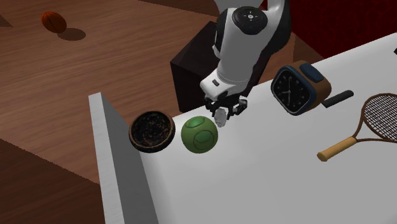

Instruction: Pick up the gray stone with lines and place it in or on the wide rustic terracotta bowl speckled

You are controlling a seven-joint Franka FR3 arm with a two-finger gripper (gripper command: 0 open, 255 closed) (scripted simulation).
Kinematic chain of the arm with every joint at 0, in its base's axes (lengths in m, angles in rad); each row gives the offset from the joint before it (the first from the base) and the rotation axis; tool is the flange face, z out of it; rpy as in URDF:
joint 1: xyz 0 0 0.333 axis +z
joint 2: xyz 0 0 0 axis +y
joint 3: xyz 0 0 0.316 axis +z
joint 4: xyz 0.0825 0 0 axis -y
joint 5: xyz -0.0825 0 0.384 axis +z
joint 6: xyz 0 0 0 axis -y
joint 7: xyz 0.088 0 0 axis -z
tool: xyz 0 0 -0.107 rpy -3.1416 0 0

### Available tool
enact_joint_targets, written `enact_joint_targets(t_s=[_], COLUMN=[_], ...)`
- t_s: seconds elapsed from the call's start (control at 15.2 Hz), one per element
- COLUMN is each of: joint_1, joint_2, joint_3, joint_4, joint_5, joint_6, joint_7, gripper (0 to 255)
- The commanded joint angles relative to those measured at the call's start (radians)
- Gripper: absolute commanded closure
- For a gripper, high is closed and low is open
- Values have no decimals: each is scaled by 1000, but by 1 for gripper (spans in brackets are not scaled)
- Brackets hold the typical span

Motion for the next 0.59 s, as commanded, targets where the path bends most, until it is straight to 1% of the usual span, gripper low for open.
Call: enact_joint_targets(t_s=[0.0, 0.53], joint_1=[-26, -123], joint_2=[16, 99], joint_3=[-20, -94], joint_4=[28, 148], joint_5=[0, -4], joint_6=[-10, -43], joint_7=[-49, -225], gripper=[255, 255])
